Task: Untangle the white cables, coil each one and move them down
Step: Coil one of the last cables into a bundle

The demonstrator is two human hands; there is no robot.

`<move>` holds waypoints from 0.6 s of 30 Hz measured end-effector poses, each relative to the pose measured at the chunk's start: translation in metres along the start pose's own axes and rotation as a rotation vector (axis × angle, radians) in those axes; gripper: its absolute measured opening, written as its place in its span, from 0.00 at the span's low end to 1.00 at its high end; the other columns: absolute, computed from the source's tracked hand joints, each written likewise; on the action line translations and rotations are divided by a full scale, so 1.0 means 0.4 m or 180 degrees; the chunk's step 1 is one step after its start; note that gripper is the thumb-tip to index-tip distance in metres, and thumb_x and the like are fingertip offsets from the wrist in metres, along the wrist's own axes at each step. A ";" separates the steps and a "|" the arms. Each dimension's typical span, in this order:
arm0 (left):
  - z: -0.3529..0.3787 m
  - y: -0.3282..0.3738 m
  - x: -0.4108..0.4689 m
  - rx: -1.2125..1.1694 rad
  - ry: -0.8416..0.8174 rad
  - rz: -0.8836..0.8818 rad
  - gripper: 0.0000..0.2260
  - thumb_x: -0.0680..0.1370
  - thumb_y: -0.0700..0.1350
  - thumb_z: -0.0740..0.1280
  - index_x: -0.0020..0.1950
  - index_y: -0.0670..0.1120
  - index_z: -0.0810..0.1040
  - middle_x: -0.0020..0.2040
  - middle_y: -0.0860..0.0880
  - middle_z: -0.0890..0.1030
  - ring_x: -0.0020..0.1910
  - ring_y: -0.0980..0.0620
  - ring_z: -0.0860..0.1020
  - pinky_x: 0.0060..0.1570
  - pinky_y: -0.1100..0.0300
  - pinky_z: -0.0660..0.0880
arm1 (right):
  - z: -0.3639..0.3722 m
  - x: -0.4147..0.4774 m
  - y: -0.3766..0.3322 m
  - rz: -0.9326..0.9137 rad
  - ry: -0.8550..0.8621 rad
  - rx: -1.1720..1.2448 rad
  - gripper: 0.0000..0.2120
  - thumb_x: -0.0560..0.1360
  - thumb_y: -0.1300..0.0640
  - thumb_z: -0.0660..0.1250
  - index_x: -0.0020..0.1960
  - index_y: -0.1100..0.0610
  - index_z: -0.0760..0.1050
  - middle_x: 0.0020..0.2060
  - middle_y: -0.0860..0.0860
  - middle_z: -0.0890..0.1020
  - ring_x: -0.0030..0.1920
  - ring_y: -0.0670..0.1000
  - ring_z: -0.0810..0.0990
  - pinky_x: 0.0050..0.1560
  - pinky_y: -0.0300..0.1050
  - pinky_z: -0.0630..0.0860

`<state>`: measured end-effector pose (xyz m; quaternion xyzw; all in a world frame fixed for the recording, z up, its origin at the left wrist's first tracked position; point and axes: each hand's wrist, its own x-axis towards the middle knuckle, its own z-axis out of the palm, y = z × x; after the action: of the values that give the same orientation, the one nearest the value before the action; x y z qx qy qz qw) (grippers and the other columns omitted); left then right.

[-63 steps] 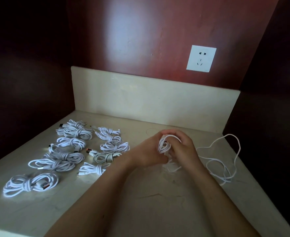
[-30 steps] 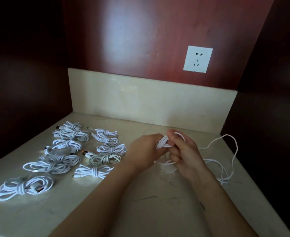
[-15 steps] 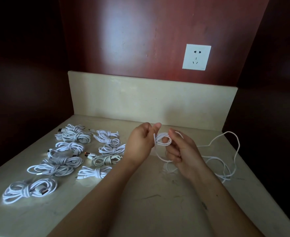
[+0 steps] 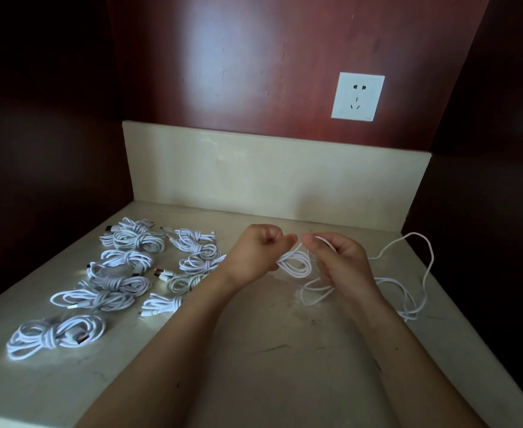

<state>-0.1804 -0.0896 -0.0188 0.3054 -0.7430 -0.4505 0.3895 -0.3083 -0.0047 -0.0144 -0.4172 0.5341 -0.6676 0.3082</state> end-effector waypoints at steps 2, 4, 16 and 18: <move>0.005 0.011 -0.006 -0.0172 -0.0147 -0.0001 0.20 0.81 0.42 0.65 0.30 0.44 0.66 0.25 0.49 0.65 0.20 0.59 0.63 0.21 0.69 0.63 | 0.003 -0.005 0.001 0.0114 -0.0117 0.0269 0.02 0.75 0.62 0.70 0.44 0.61 0.81 0.25 0.47 0.80 0.24 0.41 0.75 0.27 0.32 0.71; 0.009 0.025 -0.012 -0.0412 -0.0219 -0.0031 0.19 0.82 0.42 0.63 0.30 0.44 0.66 0.24 0.49 0.64 0.19 0.58 0.62 0.20 0.69 0.61 | 0.010 -0.003 0.007 0.0264 -0.0206 0.0467 0.04 0.72 0.57 0.71 0.41 0.58 0.83 0.32 0.54 0.83 0.30 0.48 0.79 0.32 0.38 0.76; -0.013 0.011 0.005 -0.0587 0.1138 0.0198 0.21 0.81 0.49 0.65 0.31 0.49 0.62 0.24 0.56 0.62 0.24 0.58 0.63 0.28 0.60 0.68 | 0.058 -0.031 0.047 -0.0498 -0.1142 -0.1390 0.14 0.82 0.64 0.59 0.42 0.56 0.80 0.20 0.39 0.71 0.23 0.40 0.69 0.30 0.31 0.62; -0.020 -0.013 0.007 -0.0191 0.1192 0.0275 0.20 0.80 0.53 0.65 0.31 0.50 0.64 0.23 0.56 0.66 0.26 0.54 0.67 0.34 0.50 0.72 | 0.057 -0.035 0.045 -0.0729 -0.1259 -0.1666 0.12 0.81 0.64 0.61 0.45 0.57 0.81 0.22 0.35 0.73 0.27 0.38 0.73 0.33 0.30 0.64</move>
<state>-0.1745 -0.0975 -0.0204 0.3401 -0.6562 -0.3906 0.5488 -0.2823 -0.0074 -0.0331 -0.6606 0.5669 -0.4445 0.2114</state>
